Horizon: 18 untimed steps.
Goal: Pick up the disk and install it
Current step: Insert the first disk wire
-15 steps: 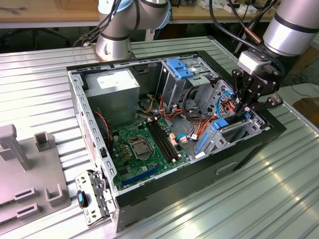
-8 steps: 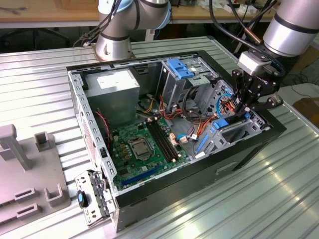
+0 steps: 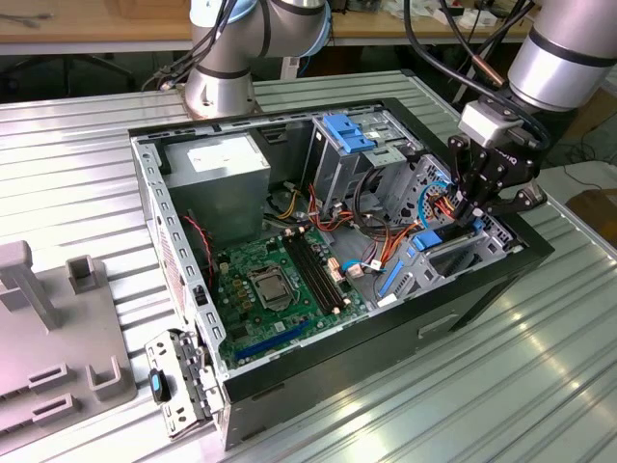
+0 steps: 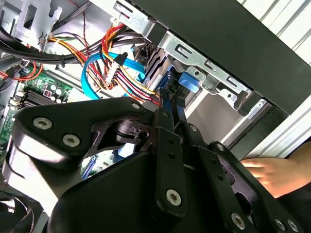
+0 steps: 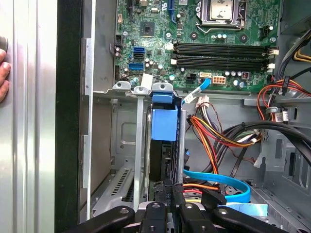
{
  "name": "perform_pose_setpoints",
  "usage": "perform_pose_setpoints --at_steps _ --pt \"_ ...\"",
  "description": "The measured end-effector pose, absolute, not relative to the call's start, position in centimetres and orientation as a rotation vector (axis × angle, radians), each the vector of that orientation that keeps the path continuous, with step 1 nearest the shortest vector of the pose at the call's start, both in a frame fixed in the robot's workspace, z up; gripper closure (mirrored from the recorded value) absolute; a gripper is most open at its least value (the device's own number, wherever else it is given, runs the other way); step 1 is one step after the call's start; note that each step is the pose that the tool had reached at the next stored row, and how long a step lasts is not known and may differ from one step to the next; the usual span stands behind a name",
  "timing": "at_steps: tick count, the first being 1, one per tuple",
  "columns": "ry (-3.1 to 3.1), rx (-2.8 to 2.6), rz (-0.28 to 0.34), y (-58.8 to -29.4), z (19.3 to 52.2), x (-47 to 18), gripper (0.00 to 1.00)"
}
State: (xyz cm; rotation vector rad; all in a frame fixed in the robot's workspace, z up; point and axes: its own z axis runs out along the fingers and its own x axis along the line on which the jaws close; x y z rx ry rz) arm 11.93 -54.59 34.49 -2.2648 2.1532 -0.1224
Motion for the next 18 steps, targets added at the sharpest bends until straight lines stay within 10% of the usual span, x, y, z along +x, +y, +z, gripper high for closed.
perform_pose_setpoints --at_steps 18 --pt "2.164 -2.255 -0.122 -54.65 34.75 11.93 0.84"
